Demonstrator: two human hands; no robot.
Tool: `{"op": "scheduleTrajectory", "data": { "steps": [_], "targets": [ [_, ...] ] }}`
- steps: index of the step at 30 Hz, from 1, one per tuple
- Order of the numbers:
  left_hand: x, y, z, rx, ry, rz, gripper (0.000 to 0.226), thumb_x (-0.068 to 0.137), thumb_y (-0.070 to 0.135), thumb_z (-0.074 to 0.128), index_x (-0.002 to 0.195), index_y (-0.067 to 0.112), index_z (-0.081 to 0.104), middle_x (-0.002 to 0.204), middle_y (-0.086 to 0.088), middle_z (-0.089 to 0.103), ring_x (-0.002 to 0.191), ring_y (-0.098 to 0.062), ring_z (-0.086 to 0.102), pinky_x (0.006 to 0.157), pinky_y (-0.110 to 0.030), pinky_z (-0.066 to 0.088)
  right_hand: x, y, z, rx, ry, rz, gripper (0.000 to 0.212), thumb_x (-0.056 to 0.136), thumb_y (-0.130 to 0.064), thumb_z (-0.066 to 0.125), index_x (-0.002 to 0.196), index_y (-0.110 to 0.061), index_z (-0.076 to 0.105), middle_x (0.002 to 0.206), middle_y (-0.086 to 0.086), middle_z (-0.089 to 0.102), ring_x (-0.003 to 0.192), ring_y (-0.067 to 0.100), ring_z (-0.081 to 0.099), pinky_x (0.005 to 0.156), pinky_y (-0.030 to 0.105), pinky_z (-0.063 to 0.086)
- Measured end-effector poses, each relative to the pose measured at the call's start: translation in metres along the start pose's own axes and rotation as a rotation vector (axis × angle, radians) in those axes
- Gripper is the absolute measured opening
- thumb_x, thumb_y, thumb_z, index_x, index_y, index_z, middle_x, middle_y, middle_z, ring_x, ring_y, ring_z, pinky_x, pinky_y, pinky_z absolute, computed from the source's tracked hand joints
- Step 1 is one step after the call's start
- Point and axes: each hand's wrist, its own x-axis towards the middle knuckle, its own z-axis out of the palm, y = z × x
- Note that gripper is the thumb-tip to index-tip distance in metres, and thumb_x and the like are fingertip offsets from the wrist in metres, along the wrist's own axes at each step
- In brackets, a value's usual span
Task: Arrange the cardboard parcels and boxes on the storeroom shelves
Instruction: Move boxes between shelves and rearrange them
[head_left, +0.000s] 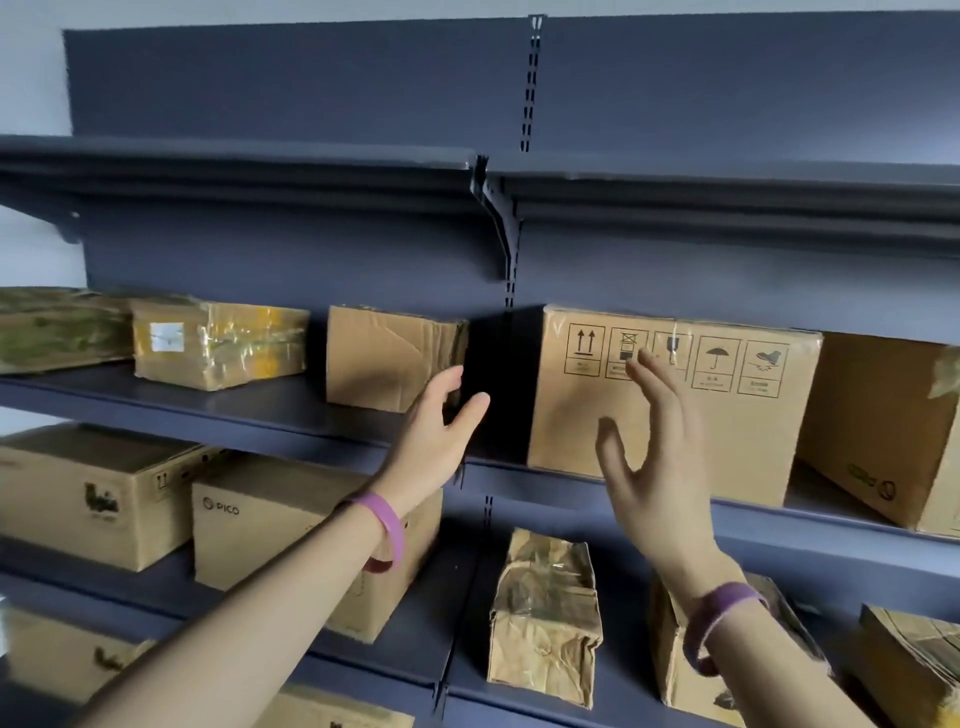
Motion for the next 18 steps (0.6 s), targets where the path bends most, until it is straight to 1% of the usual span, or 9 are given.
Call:
{"op": "scheduleTrajectory", "data": {
  "steps": [3,5,7,12,15,18],
  "targets": [
    [0.009,-0.004,-0.031,0.017,0.022,0.023,0.048,0.101,0.033,0.055,0.147,0.022,0.043,0.149,0.006,0.047,0.135,-0.007,0.041,0.108,-0.021,0.028,0.01,-0.023,0.036,0.05,-0.069,-0.052,0.046,0.094,-0.013,0.053,0.138,-0.002,0.047,0.147,0.011,0.046,0.142,0.025,0.039,0.117,0.041,0.032],
    [0.014,-0.006,-0.05,0.018,0.038,0.038,0.046,0.101,0.031,0.055,0.146,0.022,0.044,0.146,0.006,0.049,0.135,-0.007,0.042,0.109,-0.021,0.029,0.016,-0.036,0.056,0.067,-0.103,-0.05,0.047,0.093,-0.011,0.056,0.139,-0.003,0.048,0.148,0.01,0.045,0.143,0.024,0.038,0.119,0.035,0.029],
    [0.018,-0.011,-0.072,0.043,0.042,0.052,0.047,0.102,0.032,0.055,0.146,0.022,0.044,0.144,0.008,0.05,0.135,-0.007,0.043,0.109,-0.022,0.029,0.022,-0.052,0.078,0.072,-0.128,-0.049,0.049,0.093,-0.012,0.056,0.14,-0.004,0.048,0.149,0.008,0.045,0.143,0.021,0.037,0.119,0.028,0.027],
    [0.043,-0.037,-0.131,0.118,0.018,0.09,0.05,0.102,0.036,0.054,0.149,0.024,0.041,0.15,0.008,0.046,0.138,-0.009,0.04,0.109,-0.023,0.029,0.034,-0.087,0.134,0.079,-0.167,-0.007,0.053,0.094,-0.01,0.058,0.144,-0.007,0.044,0.149,0.004,0.045,0.141,0.015,0.036,0.118,0.022,0.025],
    [0.061,-0.056,-0.162,0.115,0.028,0.08,0.052,0.102,0.032,0.055,0.15,0.023,0.039,0.153,0.007,0.042,0.142,-0.01,0.036,0.109,-0.022,0.027,0.042,-0.098,0.169,0.052,-0.208,0.074,0.055,0.094,-0.008,0.061,0.146,-0.008,0.042,0.15,0.005,0.045,0.142,0.017,0.036,0.118,0.024,0.025],
    [0.08,-0.075,-0.18,0.102,0.03,0.027,0.058,0.1,0.03,0.058,0.153,0.022,0.033,0.157,0.002,0.037,0.145,-0.016,0.032,0.107,-0.022,0.025,0.047,-0.098,0.199,0.047,-0.205,0.176,0.057,0.094,-0.011,0.062,0.147,-0.008,0.04,0.149,0.007,0.045,0.14,0.019,0.038,0.116,0.028,0.028]
  ]
}}
